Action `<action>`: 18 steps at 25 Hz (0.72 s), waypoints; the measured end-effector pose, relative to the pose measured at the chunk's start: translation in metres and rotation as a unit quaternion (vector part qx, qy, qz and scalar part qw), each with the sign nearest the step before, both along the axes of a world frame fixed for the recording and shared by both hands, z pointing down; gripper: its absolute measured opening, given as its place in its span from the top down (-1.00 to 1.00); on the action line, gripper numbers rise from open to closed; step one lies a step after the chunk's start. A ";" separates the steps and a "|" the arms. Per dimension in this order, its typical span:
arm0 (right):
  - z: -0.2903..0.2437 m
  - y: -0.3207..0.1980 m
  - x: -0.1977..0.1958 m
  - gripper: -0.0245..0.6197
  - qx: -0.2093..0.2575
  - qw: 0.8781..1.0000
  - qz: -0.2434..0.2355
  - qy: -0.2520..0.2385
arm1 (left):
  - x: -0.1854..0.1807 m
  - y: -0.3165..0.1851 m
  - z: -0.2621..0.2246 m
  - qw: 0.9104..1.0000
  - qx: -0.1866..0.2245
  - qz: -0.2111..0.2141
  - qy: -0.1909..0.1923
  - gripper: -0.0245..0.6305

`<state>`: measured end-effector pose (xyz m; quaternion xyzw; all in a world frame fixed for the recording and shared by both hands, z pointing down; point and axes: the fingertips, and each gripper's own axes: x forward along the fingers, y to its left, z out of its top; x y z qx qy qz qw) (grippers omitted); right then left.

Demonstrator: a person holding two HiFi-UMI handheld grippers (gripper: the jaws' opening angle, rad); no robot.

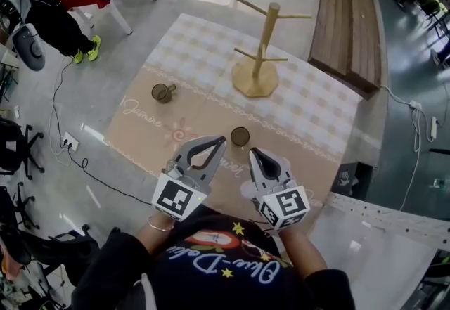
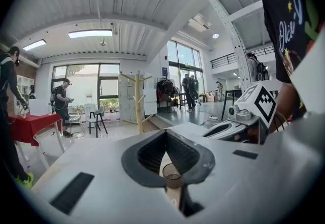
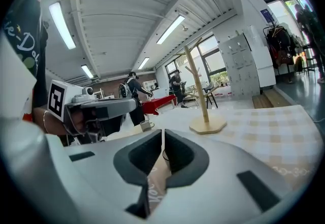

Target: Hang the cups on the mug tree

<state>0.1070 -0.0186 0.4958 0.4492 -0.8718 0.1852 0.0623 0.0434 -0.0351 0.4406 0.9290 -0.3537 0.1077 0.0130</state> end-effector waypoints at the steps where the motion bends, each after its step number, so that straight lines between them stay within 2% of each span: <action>1: 0.002 0.000 0.000 0.89 -0.003 1.000 0.000 0.002 | 0.001 -0.001 0.002 1.000 -0.001 0.003 -0.001 0.90; 6: 0.017 -0.003 -0.001 0.87 -0.016 1.000 0.000 0.017 | 0.002 -0.006 0.008 1.000 -0.009 0.006 0.005 0.90; 8: 0.023 -0.003 -0.002 0.74 -0.023 1.000 -0.001 0.021 | -0.001 -0.007 0.012 1.000 -0.013 0.004 0.005 0.90; 18: 0.054 -0.002 -0.009 0.70 -0.052 0.996 -0.019 0.075 | -0.008 -0.007 0.019 1.000 -0.024 -0.002 0.009 0.90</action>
